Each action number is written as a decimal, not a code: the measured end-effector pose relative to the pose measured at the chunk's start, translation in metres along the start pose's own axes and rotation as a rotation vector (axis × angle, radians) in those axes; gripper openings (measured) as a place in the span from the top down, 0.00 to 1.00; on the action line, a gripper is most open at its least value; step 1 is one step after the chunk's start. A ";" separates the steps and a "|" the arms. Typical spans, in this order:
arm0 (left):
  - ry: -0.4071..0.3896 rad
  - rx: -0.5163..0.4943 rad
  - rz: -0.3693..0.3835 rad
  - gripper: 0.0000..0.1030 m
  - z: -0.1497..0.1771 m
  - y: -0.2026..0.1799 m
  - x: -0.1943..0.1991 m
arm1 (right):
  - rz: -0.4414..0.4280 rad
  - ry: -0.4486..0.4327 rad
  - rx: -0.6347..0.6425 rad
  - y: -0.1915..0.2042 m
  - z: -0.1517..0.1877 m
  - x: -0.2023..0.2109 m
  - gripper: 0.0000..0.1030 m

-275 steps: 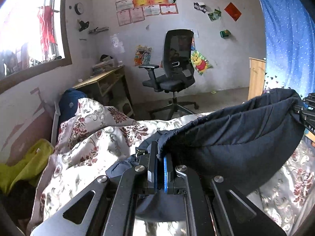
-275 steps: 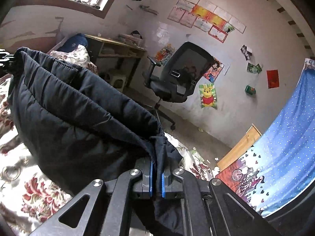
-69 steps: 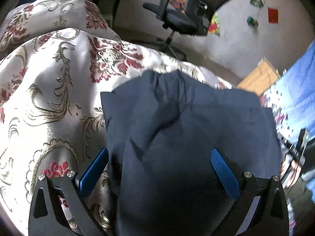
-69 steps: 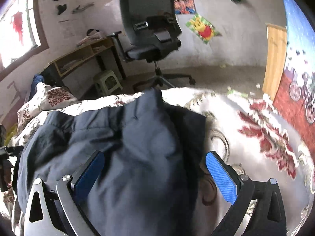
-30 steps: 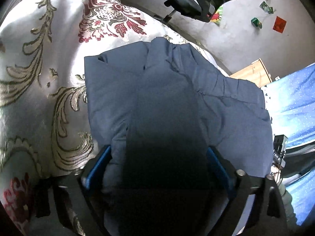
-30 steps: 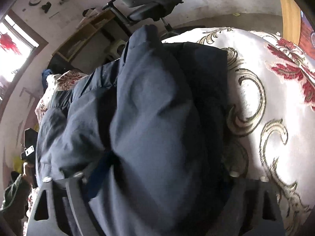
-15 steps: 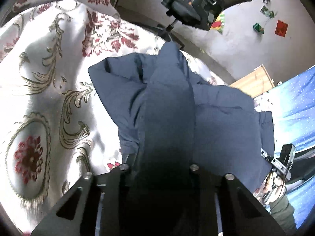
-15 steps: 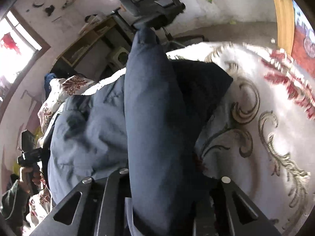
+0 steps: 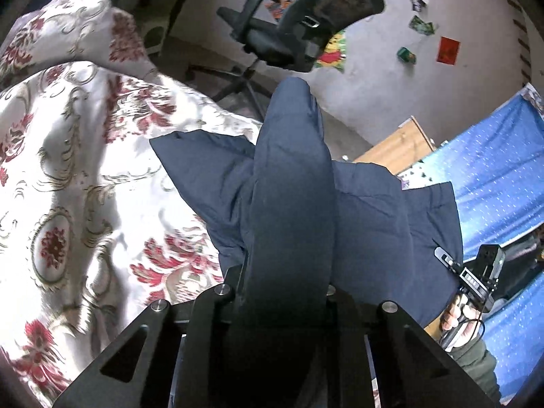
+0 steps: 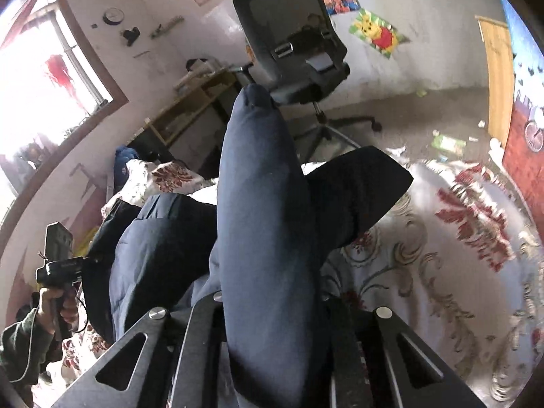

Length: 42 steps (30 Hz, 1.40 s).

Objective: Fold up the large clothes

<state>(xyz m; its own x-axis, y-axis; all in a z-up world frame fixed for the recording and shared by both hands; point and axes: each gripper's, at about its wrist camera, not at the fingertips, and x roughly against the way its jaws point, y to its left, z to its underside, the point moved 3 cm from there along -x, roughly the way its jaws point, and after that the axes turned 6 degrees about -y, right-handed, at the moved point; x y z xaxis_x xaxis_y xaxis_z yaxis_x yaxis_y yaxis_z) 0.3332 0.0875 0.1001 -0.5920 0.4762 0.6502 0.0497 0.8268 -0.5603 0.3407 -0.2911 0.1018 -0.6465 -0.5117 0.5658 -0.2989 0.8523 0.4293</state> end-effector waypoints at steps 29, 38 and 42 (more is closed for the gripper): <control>0.080 0.021 -0.142 0.63 0.058 0.009 -0.060 | 0.281 0.097 -0.128 -0.080 0.061 0.020 0.35; -0.040 0.065 -0.252 0.24 0.061 0.005 -0.033 | 0.413 0.041 0.020 -0.057 0.061 0.036 0.10; -0.103 0.017 -0.290 0.12 0.067 -0.005 -0.017 | 0.419 -0.026 0.065 -0.043 0.060 0.052 0.03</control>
<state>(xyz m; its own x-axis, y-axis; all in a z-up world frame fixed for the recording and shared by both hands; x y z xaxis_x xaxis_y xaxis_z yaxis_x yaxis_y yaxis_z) 0.2887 0.0550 0.0578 -0.6577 0.1873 0.7296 -0.1465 0.9183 -0.3678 0.2783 -0.3481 0.0705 -0.7390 -0.1175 0.6634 -0.0495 0.9915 0.1205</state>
